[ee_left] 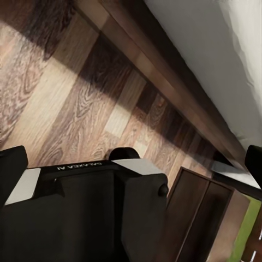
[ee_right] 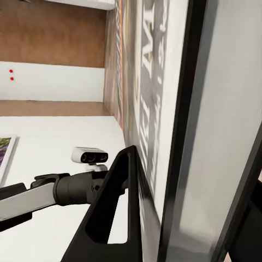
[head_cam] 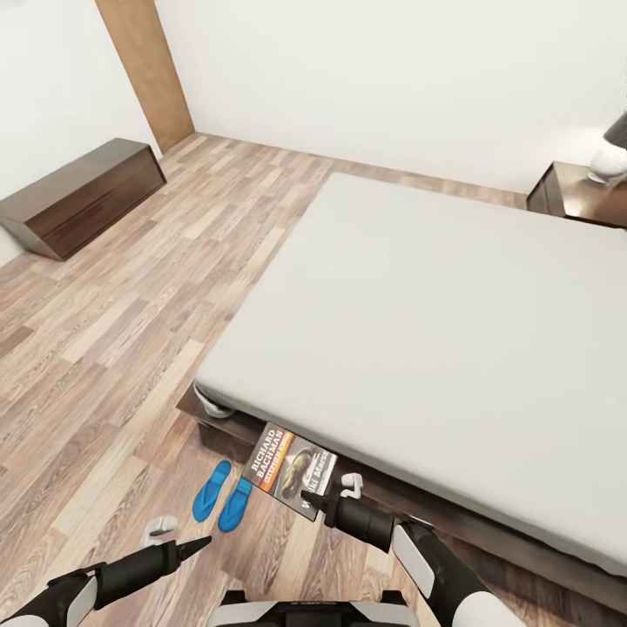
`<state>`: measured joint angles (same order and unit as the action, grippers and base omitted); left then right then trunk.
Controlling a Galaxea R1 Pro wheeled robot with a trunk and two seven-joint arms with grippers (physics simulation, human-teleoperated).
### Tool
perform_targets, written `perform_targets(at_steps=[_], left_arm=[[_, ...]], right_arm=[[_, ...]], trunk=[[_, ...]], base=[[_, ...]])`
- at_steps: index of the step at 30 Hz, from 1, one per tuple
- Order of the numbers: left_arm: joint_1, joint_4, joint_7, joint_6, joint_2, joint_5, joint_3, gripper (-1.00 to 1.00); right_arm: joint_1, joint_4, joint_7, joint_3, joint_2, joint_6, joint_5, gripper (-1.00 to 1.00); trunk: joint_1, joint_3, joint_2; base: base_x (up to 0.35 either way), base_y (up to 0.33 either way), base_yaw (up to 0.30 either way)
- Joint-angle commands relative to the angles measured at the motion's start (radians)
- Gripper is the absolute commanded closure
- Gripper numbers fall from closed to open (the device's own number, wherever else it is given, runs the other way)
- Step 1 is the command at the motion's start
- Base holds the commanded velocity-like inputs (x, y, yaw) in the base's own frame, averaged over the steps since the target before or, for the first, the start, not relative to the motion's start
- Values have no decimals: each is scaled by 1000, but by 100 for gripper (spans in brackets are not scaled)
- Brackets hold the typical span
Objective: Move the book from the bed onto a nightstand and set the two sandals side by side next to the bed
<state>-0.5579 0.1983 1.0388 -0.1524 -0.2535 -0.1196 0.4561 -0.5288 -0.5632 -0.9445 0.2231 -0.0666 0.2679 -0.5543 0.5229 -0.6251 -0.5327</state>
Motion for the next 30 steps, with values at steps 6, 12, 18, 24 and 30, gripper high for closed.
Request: perform_targets(at_steps=[6,12,18,24,30], left_arm=[[0,1,4,-9,0,-9,9,-100],[0,1,4,-9,0,-9,9,-100],[0,1,4,-9,0,-9,9,-100],[0,1,4,-9,0,-10,9,-100],[0,1,4,-9,0,-11,9,-100]], right_arm=[[-1,0,0,2,1,9,-10,100],[-1,0,0,2,1,10,-10,100],[-1,0,0,2,1,10,-10,100],[-1,1,0,2,0,10,-10,100],[-1,2,2,2,-2,7,-10,100]], trunk=[[0,9,-1],[0,19,-1],[0,28,-1],[0,32,-1],[0,33,-1]], base=[[0,0,0],[0,0,0],[0,0,0],[0,0,0],[0,0,0]])
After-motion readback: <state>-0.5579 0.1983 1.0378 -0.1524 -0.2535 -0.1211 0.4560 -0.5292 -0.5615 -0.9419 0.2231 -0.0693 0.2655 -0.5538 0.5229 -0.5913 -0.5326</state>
